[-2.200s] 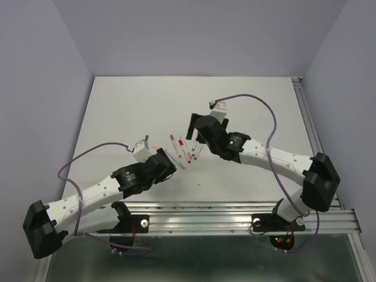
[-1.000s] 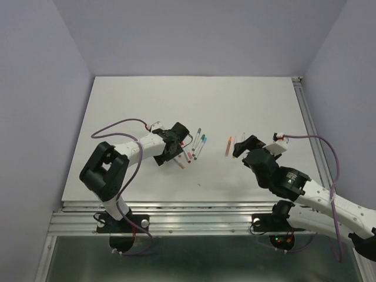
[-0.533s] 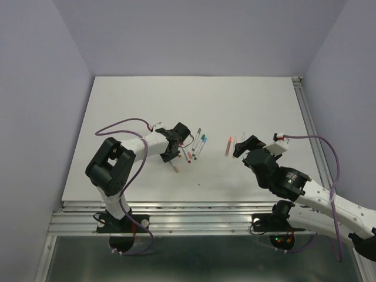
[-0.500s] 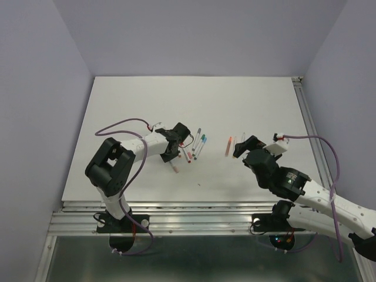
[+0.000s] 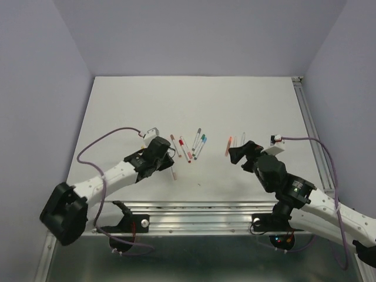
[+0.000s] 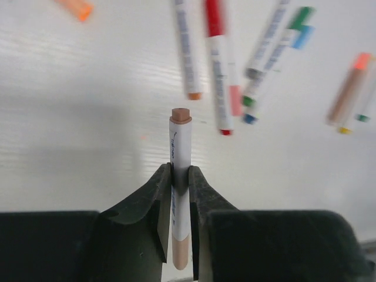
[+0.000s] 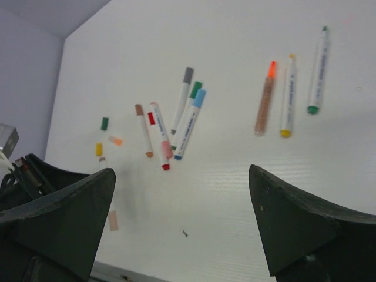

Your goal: Open the pen caps

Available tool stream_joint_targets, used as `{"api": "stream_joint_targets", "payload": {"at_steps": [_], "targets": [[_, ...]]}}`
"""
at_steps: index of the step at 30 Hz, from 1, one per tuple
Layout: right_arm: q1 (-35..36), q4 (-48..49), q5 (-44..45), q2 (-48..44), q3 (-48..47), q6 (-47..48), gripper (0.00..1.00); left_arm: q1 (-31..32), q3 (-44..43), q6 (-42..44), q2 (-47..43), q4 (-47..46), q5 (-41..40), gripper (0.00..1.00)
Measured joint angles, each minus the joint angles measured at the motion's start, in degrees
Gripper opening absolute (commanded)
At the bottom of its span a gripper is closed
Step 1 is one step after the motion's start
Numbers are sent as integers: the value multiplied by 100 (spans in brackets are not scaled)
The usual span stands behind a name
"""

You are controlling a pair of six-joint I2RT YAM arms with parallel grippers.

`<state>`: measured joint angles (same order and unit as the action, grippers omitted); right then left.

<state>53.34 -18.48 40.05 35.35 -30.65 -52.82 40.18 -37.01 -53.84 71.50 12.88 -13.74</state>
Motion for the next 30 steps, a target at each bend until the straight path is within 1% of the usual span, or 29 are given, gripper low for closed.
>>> {"api": "stream_joint_targets", "payload": {"at_steps": [1,2,5,7,9,12,15,17,22,23,25,28,30], "targets": [[0,216,-282,-52,44,170,100,35,238,313,-691,-332,269,0],[0,433,-573,-79,81,297,100,59,367,470,-1176,-577,433,0],[0,1045,-1349,-59,85,579,100,127,553,1027,-2247,-1327,1117,0],[0,1561,-1915,107,85,728,100,188,564,1311,-2677,-1694,1478,0],[0,1954,-2232,326,83,820,100,280,564,1521,-2837,-2039,1751,0],[0,2347,-2557,793,4,931,100,476,557,1698,-2728,-2326,1921,0],[0,2483,-2656,1333,-203,962,100,798,538,1803,-2334,-2474,1926,0],[0,2533,-2651,1657,-393,944,98,1067,507,1873,-1921,-2503,1873,0],[0,2656,-2581,2059,-662,861,90,1482,195,2037,-1237,-2479,1725,0],[0,2662,-2557,2122,-688,817,87,1513,142,2046,-1191,-2483,1692,0],[0,2645,-2492,2192,-695,741,86,1580,20,2063,-1121,-2503,1622,0],[0,2579,-2343,2256,-695,647,75,1670,-101,2074,-1113,-2553,1436,0],[0,2535,-2258,2269,-695,599,71,1703,-133,2076,-1113,-2564,1346,0]]}}
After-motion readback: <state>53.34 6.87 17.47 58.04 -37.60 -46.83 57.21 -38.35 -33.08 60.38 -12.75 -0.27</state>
